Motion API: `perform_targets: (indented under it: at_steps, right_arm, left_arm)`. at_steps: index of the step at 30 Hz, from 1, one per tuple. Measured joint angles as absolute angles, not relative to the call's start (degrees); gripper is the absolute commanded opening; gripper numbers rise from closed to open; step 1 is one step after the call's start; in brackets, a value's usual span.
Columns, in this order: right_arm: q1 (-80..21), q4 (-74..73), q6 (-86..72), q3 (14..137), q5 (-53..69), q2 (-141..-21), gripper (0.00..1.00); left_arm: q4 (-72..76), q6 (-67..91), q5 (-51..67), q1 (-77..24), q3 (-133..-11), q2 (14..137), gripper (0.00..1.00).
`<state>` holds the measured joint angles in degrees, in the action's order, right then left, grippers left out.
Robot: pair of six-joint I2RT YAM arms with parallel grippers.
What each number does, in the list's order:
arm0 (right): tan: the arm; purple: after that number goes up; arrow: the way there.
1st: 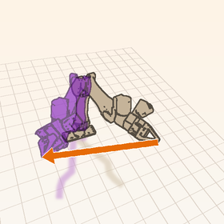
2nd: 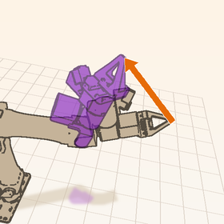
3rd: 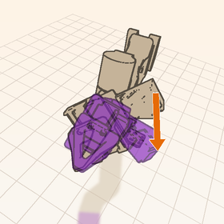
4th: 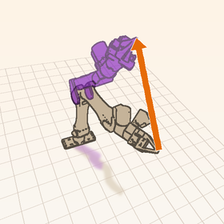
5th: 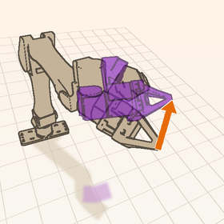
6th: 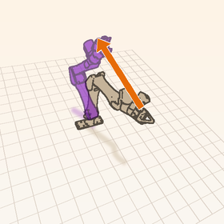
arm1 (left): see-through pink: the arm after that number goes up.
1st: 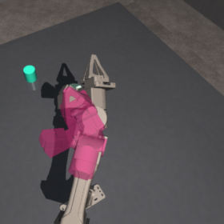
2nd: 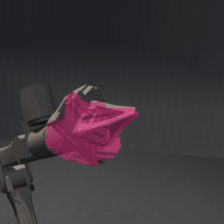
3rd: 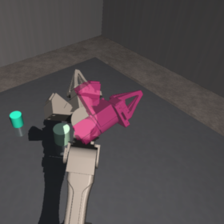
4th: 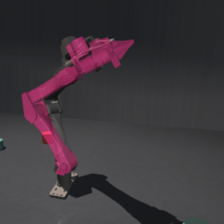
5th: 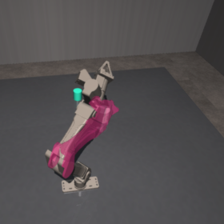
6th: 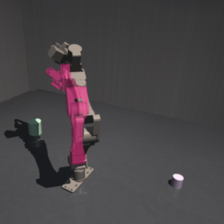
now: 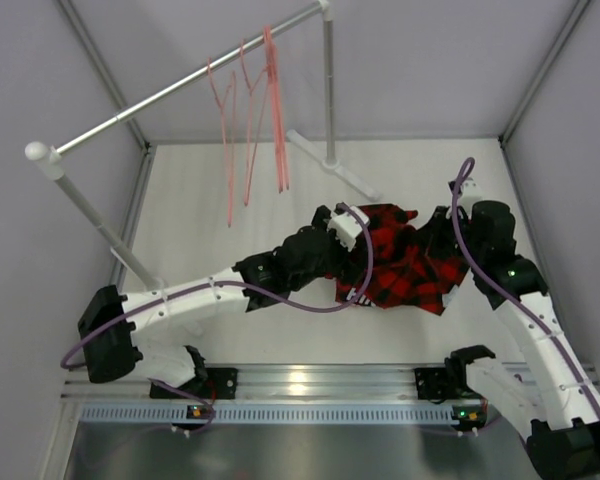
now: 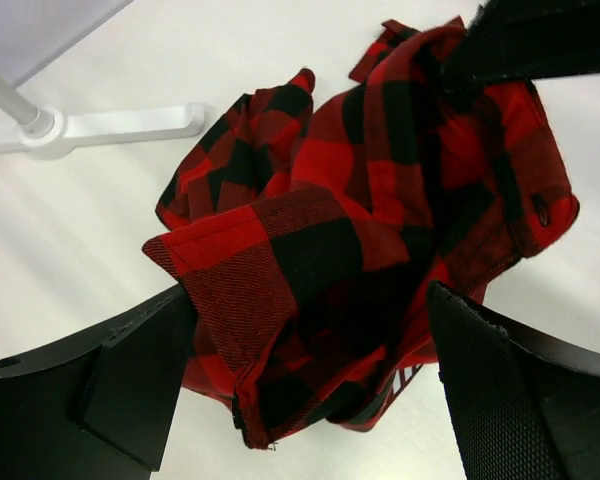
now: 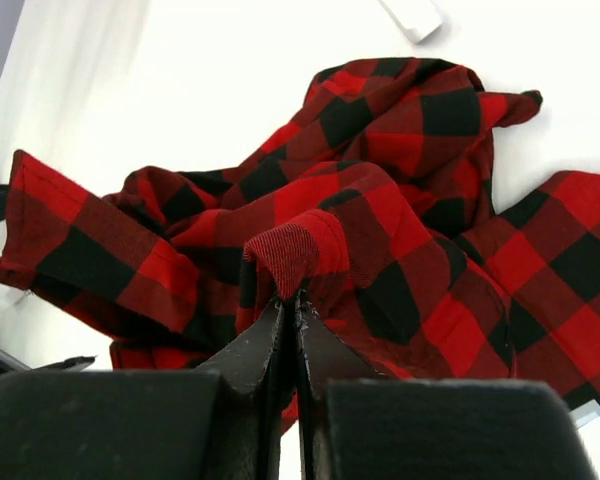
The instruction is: Place the shirt on the hanger
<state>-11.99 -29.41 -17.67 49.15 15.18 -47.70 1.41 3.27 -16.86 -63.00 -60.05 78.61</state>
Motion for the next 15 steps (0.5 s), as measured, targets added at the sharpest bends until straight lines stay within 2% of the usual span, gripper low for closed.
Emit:
perform_targets:
  at_steps: [8,15]
  right_arm:
    - [-11.99,-30.06,-15.09,48.64,17.67,-47.16,0.0]
    - [-11.99,-31.38,-15.11,46.39,17.17,-45.74,0.0]
  left_arm:
    - [-9.52,-8.54,-7.86,-60.53,-67.79,77.23,0.98]
    - [-13.06,-10.57,2.31,-60.55,-68.16,68.42,0.98]
